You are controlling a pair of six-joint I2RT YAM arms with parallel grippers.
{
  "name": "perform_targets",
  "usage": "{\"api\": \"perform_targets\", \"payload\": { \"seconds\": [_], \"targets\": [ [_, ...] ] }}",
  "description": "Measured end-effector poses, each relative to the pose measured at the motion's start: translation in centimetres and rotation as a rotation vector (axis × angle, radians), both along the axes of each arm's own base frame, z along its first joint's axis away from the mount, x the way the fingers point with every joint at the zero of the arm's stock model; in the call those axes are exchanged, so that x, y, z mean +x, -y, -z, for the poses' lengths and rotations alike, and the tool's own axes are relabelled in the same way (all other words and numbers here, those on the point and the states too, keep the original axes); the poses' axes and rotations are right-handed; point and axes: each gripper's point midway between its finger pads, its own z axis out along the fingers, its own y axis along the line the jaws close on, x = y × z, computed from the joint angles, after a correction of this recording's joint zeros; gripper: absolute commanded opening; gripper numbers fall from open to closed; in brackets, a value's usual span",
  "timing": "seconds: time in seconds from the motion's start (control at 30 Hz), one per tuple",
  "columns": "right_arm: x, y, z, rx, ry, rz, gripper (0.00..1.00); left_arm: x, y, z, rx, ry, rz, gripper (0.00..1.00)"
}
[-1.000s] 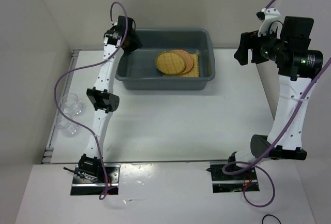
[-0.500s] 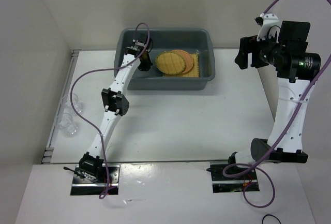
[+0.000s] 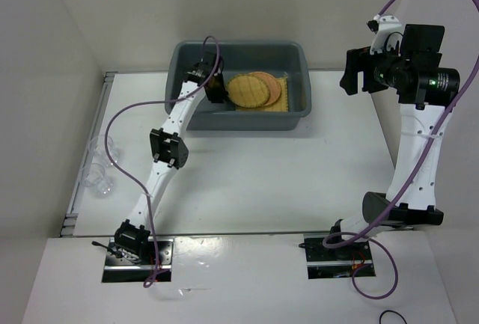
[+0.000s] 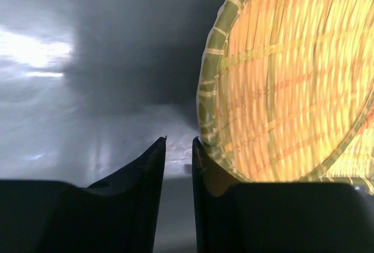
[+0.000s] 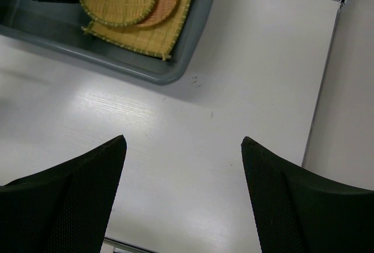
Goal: Place the mixed dishes into the plastic bin
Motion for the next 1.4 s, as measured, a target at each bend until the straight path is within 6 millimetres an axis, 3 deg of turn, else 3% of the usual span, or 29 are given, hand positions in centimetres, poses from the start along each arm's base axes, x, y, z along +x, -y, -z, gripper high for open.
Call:
{"api": "perform_targets", "payload": {
  "seconds": [0.23, 0.63, 0.87, 1.13, 1.23, 1.3, 1.33, 1.4],
  "targets": [
    [0.0, 0.4, -0.1, -0.015, 0.003, 0.014, 0.84, 0.3, 2.5, 2.6, -0.119, -0.028, 0.052, 0.42],
    [0.1, 0.8, 0.0, -0.037, 0.004, 0.027, 0.84, 1.8, 7.2, -0.2, -0.272, 0.093, 0.135, 0.63],
    [0.2, 0.8, 0.2, -0.036, -0.002, 0.027, 0.84, 1.5, 8.0, -0.3, -0.279, 0.094, 0.147, 0.71],
    [0.8, 0.9, 0.8, -0.042, -0.019, 0.021, 0.84, 1.9, 6.9, -0.3, -0.242, 0.100, 0.115, 0.69],
    [1.2, 0.9, 0.8, -0.041, -0.021, 0.018, 0.84, 1.8, 5.1, -0.9, -0.145, 0.108, 0.075, 0.62],
    [1.4, 0.9, 0.7, -0.038, -0.020, 0.013, 0.84, 1.7, 3.0, -2.6, -0.043, 0.136, 0.035, 0.62],
    [1.7, 0.8, 0.6, -0.037, -0.016, 0.010, 0.84, 1.7, 2.0, -4.1, 0.002, 0.158, 0.013, 0.59],
    [2.2, 0.7, 0.3, -0.033, -0.005, 0.001, 0.84, 1.3, -0.2, -8.3, 0.077, 0.211, -0.047, 0.60]
  ]
}}
